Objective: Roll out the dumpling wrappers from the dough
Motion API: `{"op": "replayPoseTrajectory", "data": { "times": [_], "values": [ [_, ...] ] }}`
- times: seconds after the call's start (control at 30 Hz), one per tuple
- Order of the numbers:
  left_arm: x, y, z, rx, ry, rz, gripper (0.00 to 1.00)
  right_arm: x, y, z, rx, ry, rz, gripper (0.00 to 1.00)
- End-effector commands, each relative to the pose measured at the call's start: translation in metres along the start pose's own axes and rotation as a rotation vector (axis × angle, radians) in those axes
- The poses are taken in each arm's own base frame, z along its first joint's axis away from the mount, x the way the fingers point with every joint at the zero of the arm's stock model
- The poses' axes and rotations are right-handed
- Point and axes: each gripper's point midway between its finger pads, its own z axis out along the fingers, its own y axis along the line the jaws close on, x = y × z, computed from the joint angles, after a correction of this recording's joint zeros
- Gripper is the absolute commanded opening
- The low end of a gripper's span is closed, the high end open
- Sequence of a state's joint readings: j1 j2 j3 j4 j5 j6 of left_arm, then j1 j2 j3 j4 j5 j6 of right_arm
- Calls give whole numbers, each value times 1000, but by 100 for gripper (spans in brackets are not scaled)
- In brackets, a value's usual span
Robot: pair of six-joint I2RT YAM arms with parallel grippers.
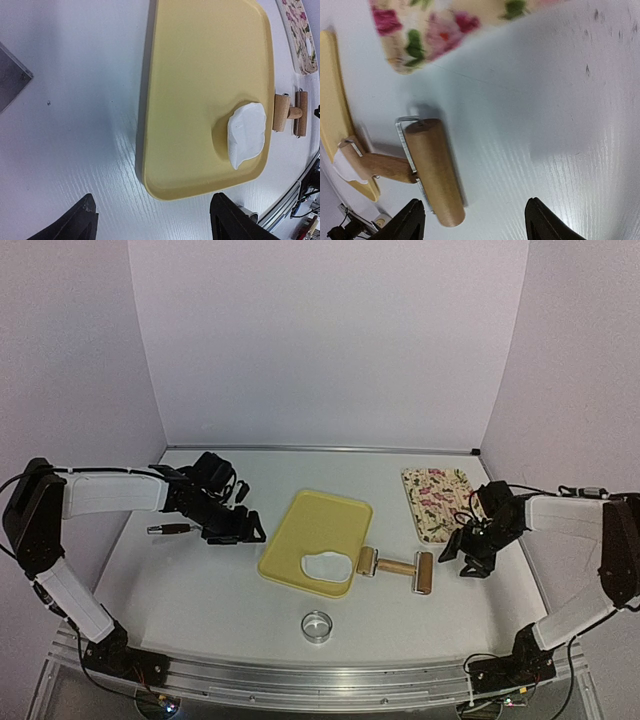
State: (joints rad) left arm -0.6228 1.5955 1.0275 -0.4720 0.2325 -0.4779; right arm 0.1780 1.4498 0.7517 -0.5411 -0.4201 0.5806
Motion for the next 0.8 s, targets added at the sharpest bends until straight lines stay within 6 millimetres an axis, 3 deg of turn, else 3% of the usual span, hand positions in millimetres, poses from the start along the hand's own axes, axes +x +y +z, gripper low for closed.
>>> {"op": "replayPoseTrajectory", "data": {
  "times": [0.0,0.1,0.2,0.57,0.67,0.77],
  "values": [
    [-26,-10,-11,14,-88,-21,77,-27,51,-62,-91,-147,-240,69],
    [-32,-14,-11,33,-110,-30,77,-17,89,-82,-157,-149,-414,68],
    [-32,-12,-9,32,-117,-38,77,8,124,-76,-170,-103,-568,66],
    [-15,-3,-6,27,-109,-67,76,136,221,31,-85,161,-994,58],
    [-10,-1,-5,21,-98,-70,76,173,234,56,-81,223,-1087,56],
    [-6,1,-7,12,-91,-70,76,190,236,73,-49,246,-1132,54]
  ]
}}
